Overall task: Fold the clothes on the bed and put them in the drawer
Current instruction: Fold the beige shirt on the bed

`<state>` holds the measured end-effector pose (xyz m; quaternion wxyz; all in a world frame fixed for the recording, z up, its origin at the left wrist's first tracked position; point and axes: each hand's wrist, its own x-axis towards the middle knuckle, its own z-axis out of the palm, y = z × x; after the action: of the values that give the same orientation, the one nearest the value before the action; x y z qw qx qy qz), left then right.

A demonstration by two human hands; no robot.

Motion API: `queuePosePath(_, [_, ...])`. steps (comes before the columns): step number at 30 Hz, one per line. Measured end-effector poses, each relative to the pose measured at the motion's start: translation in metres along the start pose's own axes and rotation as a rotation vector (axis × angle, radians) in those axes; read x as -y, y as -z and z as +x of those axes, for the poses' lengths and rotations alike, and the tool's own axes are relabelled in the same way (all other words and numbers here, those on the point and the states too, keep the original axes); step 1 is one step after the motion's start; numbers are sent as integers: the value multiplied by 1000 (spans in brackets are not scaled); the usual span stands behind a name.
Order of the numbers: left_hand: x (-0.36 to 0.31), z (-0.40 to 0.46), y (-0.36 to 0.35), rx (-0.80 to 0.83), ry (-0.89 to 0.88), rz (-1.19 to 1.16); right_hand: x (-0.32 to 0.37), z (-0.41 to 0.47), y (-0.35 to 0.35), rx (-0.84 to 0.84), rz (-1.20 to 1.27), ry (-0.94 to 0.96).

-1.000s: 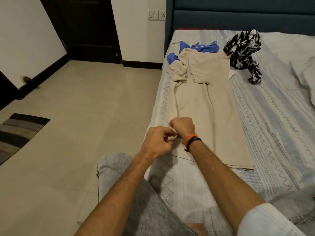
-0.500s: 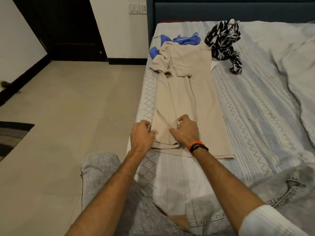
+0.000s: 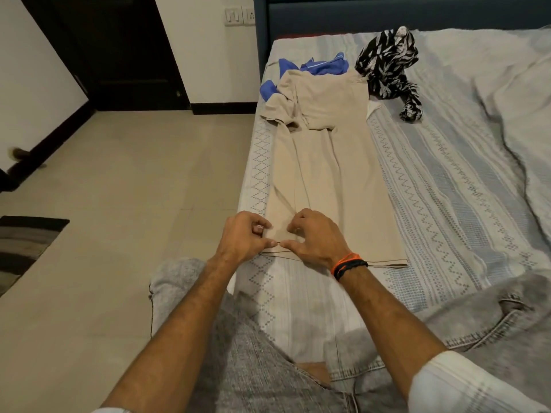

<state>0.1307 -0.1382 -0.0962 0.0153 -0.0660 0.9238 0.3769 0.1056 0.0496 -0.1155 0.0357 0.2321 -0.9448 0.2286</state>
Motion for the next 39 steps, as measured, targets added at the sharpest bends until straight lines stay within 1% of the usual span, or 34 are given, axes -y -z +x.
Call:
queuePosePath(2, [3, 1, -2, 20, -94, 108, 2, 2, 3, 29, -52, 41])
queuePosePath(4, [5, 2, -3, -8, -155, 182, 7, 2, 6, 60, -130, 65])
queuePosePath(6, [5, 1, -5, -66, -197, 223, 12, 2, 6, -1, -98, -4])
queuePosePath(8, [1, 0, -10, -119, -205, 255, 19, 3, 6, -154, 76, -101])
queuePosePath(9, [-2, -1, -13, -140, -210, 268, 24, 5, 5, -204, 179, -102])
queuePosePath(11, [-11, 1, -18, -209, -214, 196, 39, 8, 5, -219, 421, -34])
queuePosePath(12, [-16, 1, -17, -259, -185, 111, 47, 9, 6, -210, 533, -3])
queuePosePath(13, [-19, 1, -16, -315, -119, 14, 54, 10, 7, -216, 619, 0])
queuePosePath(14, [-19, 2, -13, -380, -19, -75, 55, 11, 6, -239, 678, -29])
queuePosePath(16, [-8, 6, -6, -484, 251, -210, 48, 10, 3, -282, 710, -153])
queuePosePath(18, [14, 9, 0, -498, 463, -287, 31, 6, -1, -228, 650, -268])
queuePosePath(19, [20, 9, 2, -496, 510, -294, 23, 3, -3, -166, 595, -301])
queuePosePath(20, [26, 9, 5, -489, 497, -256, 17, 1, -4, -116, 543, -312])
queuePosePath(21, [29, 8, 6, -479, 420, -164, 13, 1, -6, -85, 495, -311])
queuePosePath(23, [36, 7, 10, -455, 151, 73, 11, 3, -8, -68, 419, -285])
queuePosePath(24, [37, 7, 12, -441, 25, 133, 12, 5, -9, -66, 372, -260])
queuePosePath(25, [41, 9, 14, -417, -63, 155, 13, 7, -9, -56, 303, -221])
queuePosePath(26, [43, 11, 16, -392, -103, 177, 15, 8, -9, -31, 218, -180])
queuePosePath(27, [46, 12, 18, -370, -96, 201, 17, 8, -10, -1, 131, -138])
queuePosePath(30, [55, 15, 24, -351, 42, 211, 19, 3, -9, 65, -22, -57])
queuePosePath(33, [69, 15, 23, -301, 143, 148, 14, 1, -12, 67, -91, 17])
queuePosePath(35, [71, 17, 21, -316, 223, -57, 9, 0, -16, 42, -153, 74])
queuePosePath(39, [68, 25, 15, -406, 391, -483, 12, -2, -17, 11, -232, 180])
